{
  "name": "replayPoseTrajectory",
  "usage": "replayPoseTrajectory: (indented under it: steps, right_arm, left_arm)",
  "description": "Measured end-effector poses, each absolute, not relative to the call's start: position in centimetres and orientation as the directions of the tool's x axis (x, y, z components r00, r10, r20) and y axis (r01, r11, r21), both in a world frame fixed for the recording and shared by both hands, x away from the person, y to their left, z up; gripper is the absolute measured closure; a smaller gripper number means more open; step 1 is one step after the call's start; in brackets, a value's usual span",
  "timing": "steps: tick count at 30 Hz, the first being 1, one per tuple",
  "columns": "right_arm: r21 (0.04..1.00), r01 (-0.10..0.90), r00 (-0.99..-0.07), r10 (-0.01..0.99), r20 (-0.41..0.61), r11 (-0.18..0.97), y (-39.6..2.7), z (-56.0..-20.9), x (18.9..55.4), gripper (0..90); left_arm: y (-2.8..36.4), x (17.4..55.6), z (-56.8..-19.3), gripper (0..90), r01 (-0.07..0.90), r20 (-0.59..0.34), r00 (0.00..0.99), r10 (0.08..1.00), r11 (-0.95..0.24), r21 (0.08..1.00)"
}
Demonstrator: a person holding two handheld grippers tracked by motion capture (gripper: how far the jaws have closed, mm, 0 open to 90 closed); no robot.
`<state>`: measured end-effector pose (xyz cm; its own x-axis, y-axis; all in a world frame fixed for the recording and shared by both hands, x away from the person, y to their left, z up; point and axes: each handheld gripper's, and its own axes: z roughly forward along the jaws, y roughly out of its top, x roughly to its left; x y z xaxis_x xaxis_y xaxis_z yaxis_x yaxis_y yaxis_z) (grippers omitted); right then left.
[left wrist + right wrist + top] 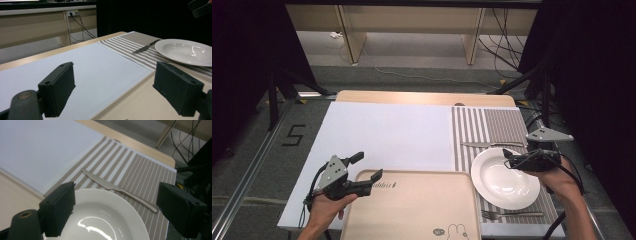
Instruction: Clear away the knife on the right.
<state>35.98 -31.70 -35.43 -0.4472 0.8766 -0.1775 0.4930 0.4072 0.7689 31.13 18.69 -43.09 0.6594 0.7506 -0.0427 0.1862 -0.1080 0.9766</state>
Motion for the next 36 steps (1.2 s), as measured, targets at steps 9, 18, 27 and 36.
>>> replayPoseTrajectory:
  steps: [9, 18, 27, 36]
  right_arm:
    - [0.736, 0.528, -0.442, 0.878, -0.187, 0.423, -31.4, -35.6, 38.4, 16.8]
    - [0.663, 0.582, -0.467, 0.861, -0.199, 0.47, -31.4, -35.9, 41.5, 17.1]
    - [0.603, 0.641, -0.47, 0.864, -0.181, 0.475, -31.8, -36.8, 44.9, 18.1]
    - [0.528, 0.697, -0.479, 0.863, -0.162, 0.486, -32.7, -38.1, 48.3, 18.0]
  left_arm:
    - [18.7, 31.1, -43.1, 16.3, 0.187, -0.046, 0.661, 0.749, -0.105, 0.977]
    - [18.6, 31.1, -43.2, 16.3, 0.19, -0.045, 0.662, 0.748, -0.109, 0.976]
    - [18.6, 31.2, -43.2, 16.3, 0.196, -0.046, 0.662, 0.748, -0.114, 0.974]
    - [18.7, 31.3, -43.2, 16.3, 0.198, -0.049, 0.661, 0.749, -0.112, 0.974]
